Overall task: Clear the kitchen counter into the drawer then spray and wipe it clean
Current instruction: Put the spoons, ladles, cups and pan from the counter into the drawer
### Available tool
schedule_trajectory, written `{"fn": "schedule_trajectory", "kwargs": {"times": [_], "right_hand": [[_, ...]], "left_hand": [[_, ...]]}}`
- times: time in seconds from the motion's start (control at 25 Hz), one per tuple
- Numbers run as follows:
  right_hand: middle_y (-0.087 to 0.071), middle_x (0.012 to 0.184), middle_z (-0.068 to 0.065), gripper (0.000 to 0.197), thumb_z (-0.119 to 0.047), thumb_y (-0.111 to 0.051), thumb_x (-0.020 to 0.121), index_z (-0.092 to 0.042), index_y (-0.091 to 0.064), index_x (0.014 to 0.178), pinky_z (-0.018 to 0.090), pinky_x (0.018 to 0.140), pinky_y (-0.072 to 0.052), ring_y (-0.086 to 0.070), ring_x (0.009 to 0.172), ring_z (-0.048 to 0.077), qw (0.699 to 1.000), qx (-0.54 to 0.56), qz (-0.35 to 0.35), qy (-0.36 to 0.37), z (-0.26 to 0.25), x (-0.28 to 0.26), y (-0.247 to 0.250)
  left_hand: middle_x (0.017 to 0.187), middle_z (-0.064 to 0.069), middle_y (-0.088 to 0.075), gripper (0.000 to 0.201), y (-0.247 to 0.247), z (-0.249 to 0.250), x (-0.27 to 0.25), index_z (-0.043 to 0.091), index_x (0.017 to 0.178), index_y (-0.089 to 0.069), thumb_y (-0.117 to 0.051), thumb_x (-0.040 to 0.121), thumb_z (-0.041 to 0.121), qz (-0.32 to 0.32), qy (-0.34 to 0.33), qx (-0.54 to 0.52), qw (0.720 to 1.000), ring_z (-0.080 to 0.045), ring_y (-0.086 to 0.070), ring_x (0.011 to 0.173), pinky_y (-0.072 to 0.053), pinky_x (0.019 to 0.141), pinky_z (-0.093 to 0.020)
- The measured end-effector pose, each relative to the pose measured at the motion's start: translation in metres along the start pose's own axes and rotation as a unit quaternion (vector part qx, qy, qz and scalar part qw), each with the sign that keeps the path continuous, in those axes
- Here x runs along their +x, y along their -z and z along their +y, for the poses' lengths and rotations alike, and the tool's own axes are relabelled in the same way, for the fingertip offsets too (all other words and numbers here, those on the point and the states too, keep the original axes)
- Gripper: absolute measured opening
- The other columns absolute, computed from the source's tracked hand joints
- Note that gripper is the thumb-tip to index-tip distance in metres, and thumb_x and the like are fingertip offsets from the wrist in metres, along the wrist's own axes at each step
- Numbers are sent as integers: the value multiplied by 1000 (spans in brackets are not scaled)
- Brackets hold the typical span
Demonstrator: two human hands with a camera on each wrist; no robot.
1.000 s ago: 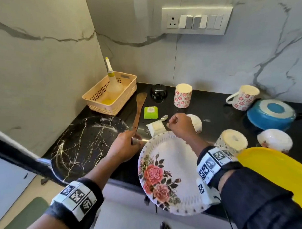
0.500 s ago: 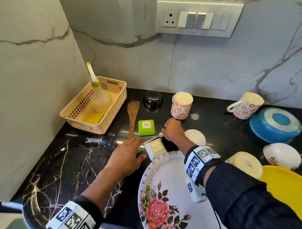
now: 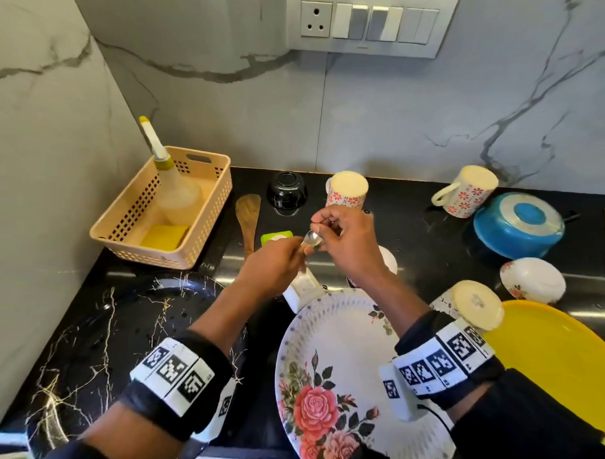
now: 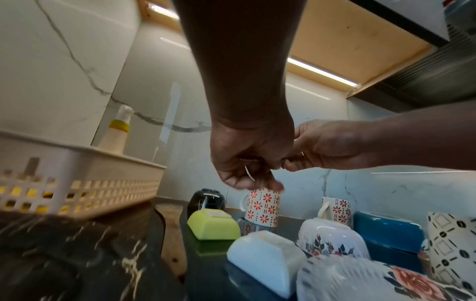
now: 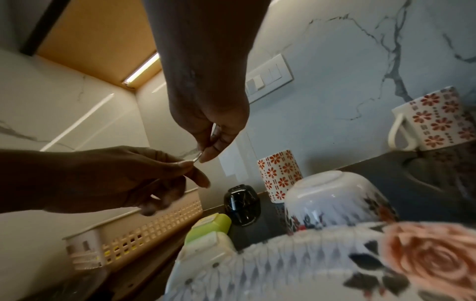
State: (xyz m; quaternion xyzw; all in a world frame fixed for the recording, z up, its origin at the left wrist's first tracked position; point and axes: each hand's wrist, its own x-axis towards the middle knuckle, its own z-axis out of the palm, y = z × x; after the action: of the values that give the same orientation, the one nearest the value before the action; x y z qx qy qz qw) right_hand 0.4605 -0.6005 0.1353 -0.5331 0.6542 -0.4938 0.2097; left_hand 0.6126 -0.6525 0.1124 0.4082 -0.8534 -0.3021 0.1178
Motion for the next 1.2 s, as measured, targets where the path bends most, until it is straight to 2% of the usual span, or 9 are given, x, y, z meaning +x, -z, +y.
{"fn": "schedule_trajectory", "kwargs": {"times": [0.12, 0.2, 0.32, 0.44, 0.6, 0.72, 0.92, 1.08, 1.2], "right_hand": [[-70, 91, 0, 21, -31, -70, 90, -15, -67, 103, 33, 72, -58, -67, 84, 13, 997, -6, 24, -72, 14, -11, -5], [-66, 109, 2, 40, -48, -67, 88, -18, -63, 114, 34, 79, -54, -63, 97, 15, 982, -119, -56, -133, 25, -23, -14], [-49, 136, 8, 80, -65, -71, 75, -19, -46, 137, 42, 92, -48, -52, 123, 28, 904, -332, -218, -158, 29, -41, -37], [-47, 138, 10, 91, -61, -80, 67, -20, -41, 139, 43, 93, -47, -50, 126, 32, 879, -386, -239, -147, 22, -37, -48], [-51, 133, 9, 92, -55, -85, 63, -20, -44, 137, 40, 90, -49, -53, 122, 30, 854, -413, -279, -152, 22, -29, -49], [-54, 130, 8, 86, -44, -88, 62, -20, -48, 134, 39, 90, -49, -54, 119, 27, 889, -360, -250, -131, 21, -24, -44], [-55, 129, 3, 88, -41, -90, 61, -23, -49, 136, 36, 87, -52, -53, 118, 21, 968, -193, -142, -79, 12, -22, -13], [-57, 124, 1, 83, -34, -93, 58, -23, -53, 131, 39, 89, -54, -56, 112, 17, 990, -83, -93, -61, 6, -47, 21], [-59, 116, 0, 81, -30, -94, 55, -25, -58, 127, 38, 89, -54, -60, 103, 14, 995, -43, -71, -58, 4, -77, 50]], "left_hand": [[69, 7, -56, 32, -4, -10, -7, 21, 97, -65, -42, 101, 42, 52, 25, -53, 997, -24, -58, 74, -42, 61, -36], [72, 3, -58, 29, -2, -19, -16, 19, 99, -67, -46, 100, 38, 101, 67, -72, 990, -23, -58, 74, -44, 63, -37], [77, -4, -63, 33, 6, -25, -25, 17, 96, -68, -47, 99, 42, 126, 113, -81, 982, -27, -60, 77, -48, 70, -42], [78, -2, -65, 33, 12, -30, -35, 21, 95, -69, -47, 98, 45, 136, 127, -83, 979, -26, -61, 79, -48, 72, -41], [67, 7, -59, 31, 24, -34, -50, 23, 94, -70, -47, 99, 41, 147, 149, -110, 972, -15, -56, 66, -44, 64, -34], [60, 10, -54, 30, 29, -26, -62, 23, 90, -70, -47, 100, 40, 160, 157, -112, 968, -9, -49, 56, -37, 55, -29], [85, 4, -69, 32, 27, -17, -79, 23, 88, -69, -47, 99, 45, 175, 148, -124, 966, -13, -62, 78, -46, 71, -32], [71, 3, -64, 28, 10, 1, -89, 17, 95, -60, -52, 97, 44, 186, 152, -218, 946, -12, -56, 62, -43, 62, -30], [58, -2, -49, 25, -12, 21, -95, 16, 88, -50, -52, 98, 39, 173, 134, -303, 928, -12, -42, 50, -35, 52, -28]]}}
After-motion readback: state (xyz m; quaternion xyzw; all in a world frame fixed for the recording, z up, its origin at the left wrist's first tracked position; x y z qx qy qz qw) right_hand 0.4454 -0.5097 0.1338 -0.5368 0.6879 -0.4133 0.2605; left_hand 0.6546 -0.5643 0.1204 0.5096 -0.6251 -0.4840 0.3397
